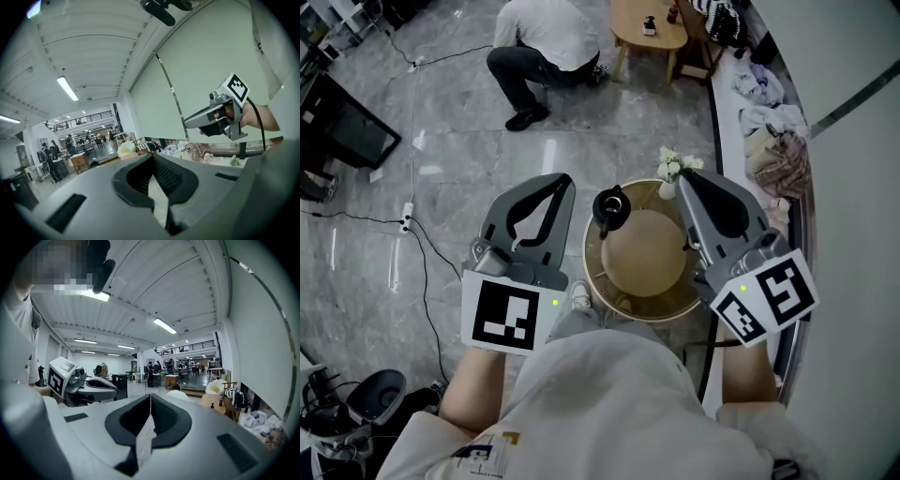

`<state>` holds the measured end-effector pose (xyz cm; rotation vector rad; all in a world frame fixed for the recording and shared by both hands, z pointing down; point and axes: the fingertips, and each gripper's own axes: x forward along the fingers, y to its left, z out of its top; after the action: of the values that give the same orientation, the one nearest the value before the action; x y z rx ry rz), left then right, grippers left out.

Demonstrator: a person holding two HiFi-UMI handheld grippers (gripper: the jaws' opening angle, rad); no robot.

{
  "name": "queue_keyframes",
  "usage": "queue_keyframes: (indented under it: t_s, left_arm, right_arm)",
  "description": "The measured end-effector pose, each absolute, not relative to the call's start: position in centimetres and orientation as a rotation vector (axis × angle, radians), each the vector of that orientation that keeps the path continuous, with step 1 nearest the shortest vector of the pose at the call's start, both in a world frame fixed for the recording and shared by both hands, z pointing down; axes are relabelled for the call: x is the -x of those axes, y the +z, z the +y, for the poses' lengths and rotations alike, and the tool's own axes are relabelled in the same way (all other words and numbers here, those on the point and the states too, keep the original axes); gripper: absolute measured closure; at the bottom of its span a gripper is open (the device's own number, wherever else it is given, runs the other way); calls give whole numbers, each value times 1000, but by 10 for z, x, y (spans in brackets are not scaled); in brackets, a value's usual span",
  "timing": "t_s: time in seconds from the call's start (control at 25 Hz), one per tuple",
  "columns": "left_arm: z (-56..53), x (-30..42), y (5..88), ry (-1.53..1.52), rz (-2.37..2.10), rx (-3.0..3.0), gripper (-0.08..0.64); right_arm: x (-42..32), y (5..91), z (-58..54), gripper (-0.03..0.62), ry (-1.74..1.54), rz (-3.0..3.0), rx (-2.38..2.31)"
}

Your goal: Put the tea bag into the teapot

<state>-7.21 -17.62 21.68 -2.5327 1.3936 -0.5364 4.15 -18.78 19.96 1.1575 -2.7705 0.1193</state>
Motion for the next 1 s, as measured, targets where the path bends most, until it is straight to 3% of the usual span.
queue_keyframes:
  t_s: [0.36, 1.0]
  left_arm:
    - [-162, 67, 207, -358, 1435, 2690, 552]
    - [-151, 47, 247, -456, 1335, 2759, 552]
  right_arm:
    - [-55, 185, -165, 581, 138, -2815, -1189]
    - [-48, 224, -152, 581, 287, -2795, -1127]
